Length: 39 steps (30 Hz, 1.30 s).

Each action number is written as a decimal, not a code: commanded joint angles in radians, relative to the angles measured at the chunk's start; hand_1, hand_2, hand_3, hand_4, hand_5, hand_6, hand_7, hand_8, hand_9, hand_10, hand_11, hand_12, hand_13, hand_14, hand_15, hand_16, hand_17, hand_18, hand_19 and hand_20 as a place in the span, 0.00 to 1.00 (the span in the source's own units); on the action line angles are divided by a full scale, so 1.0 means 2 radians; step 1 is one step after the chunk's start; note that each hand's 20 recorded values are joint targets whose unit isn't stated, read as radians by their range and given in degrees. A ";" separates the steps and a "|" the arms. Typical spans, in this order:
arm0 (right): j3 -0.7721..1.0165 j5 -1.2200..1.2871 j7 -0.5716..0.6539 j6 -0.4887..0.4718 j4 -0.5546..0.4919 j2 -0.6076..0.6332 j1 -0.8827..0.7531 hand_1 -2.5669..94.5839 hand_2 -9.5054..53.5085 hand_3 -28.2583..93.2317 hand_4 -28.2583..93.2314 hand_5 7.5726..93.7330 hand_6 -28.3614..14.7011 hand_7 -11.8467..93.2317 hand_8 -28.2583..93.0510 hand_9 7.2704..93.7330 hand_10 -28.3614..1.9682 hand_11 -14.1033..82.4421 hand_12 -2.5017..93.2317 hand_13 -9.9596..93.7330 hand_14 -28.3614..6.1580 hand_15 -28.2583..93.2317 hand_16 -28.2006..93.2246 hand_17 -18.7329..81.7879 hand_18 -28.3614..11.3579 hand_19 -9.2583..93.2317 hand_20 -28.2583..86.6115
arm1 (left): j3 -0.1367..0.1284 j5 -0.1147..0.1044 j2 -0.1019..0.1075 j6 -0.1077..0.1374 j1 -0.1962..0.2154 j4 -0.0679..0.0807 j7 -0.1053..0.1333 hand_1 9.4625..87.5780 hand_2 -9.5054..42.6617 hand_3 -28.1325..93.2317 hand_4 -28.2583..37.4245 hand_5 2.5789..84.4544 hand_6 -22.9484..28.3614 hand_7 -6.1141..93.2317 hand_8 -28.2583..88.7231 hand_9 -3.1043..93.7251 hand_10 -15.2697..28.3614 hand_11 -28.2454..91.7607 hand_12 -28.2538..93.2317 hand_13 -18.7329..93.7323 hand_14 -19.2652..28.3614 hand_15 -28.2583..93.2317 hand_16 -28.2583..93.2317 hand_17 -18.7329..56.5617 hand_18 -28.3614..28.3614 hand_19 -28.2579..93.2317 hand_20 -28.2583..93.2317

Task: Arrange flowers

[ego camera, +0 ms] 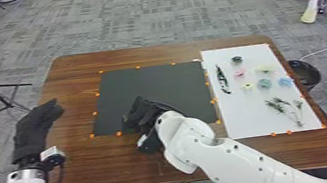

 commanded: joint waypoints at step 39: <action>-0.006 0.156 -0.033 0.005 -0.067 0.045 -0.010 0.35 0.25 0.71 0.16 0.69 0.57 0.27 0.20 0.80 0.49 0.26 0.15 1.00 0.70 0.60 0.49 0.76 0.33 0.99 0.60 | -0.014 0.004 -0.004 -0.003 0.014 -0.025 0.007 0.16 0.26 0.82 0.00 0.59 0.52 0.20 0.18 0.54 0.70 0.41 0.33 0.50 0.80 0.43 0.23 0.34 0.73 0.33 0.41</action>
